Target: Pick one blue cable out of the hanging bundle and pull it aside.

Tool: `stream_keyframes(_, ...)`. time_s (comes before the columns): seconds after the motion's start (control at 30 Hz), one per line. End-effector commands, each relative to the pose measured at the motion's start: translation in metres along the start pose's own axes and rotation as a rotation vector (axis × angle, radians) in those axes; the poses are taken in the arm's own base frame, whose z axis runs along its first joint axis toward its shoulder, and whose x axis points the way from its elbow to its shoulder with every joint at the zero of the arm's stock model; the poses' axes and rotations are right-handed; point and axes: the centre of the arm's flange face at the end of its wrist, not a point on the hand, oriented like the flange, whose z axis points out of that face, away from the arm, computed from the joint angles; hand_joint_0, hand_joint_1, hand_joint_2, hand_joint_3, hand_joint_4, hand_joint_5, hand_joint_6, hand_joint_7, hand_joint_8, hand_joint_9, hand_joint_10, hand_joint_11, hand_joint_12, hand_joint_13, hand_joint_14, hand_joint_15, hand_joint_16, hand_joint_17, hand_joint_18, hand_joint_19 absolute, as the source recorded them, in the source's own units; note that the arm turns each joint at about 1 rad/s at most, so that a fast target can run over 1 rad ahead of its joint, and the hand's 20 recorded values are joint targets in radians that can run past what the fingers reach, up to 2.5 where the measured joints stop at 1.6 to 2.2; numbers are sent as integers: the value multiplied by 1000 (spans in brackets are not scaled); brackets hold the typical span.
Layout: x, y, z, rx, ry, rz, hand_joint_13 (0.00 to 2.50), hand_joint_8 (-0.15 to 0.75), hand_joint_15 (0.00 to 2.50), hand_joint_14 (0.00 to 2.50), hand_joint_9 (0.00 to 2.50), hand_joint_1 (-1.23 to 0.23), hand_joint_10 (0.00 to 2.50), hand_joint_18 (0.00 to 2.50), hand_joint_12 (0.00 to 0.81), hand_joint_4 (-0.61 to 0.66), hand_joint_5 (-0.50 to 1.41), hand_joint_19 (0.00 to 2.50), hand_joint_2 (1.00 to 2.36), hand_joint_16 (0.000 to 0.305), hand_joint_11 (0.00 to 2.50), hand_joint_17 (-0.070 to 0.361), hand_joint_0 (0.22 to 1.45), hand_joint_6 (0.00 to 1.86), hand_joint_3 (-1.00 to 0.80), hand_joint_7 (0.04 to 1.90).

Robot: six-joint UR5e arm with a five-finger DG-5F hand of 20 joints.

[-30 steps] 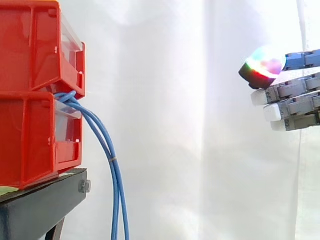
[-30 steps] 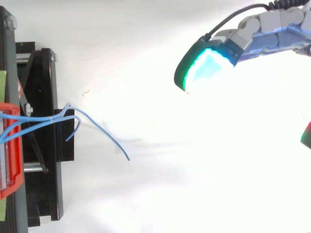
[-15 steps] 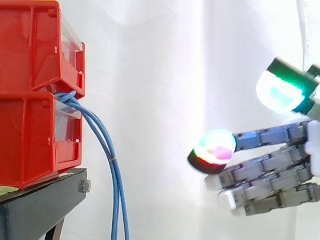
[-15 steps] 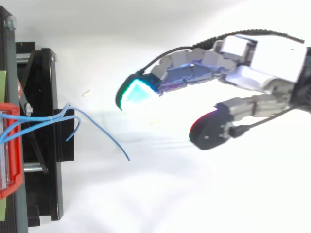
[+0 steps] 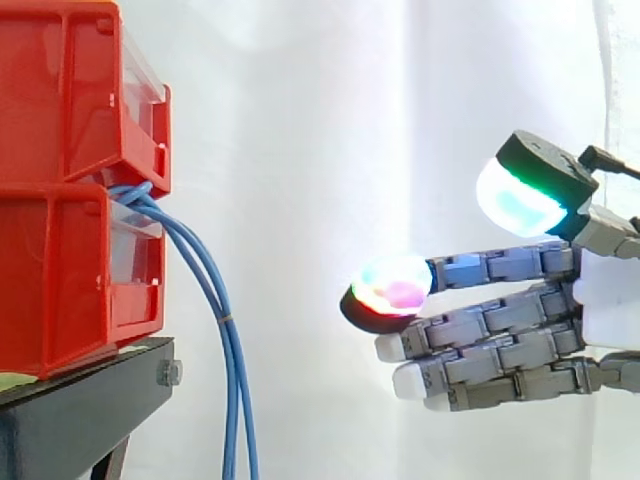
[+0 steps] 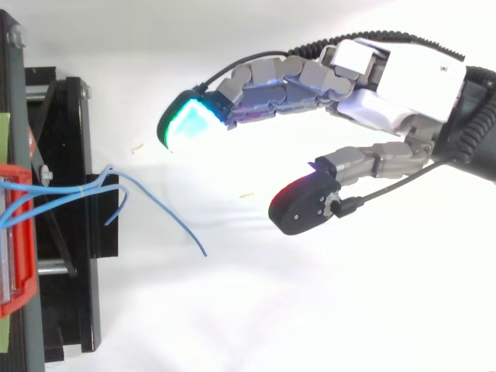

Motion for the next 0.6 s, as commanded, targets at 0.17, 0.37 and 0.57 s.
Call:
stream_keyframes(0.17, 7, -14, 15, -11, -19, -31, 386, 255, 141, 5, 474, -713, 2, 268, 340, 220, -206, 119, 1000, 44, 95, 99, 490, 502, -500, 729)
stream_keyframes(0.37, 19, -28, 48, 49, 6, -28, 384, 253, 147, 7, 474, -709, 2, 266, 340, 223, -206, 116, 1000, 44, 89, 99, 491, 502, -500, 730)
stream_keyframes(0.57, 23, -19, 64, 37, 3, -46, 387, 255, 140, 5, 474, -689, 3, 262, 341, 225, -205, 122, 1000, 44, 88, 99, 487, 502, -500, 731)
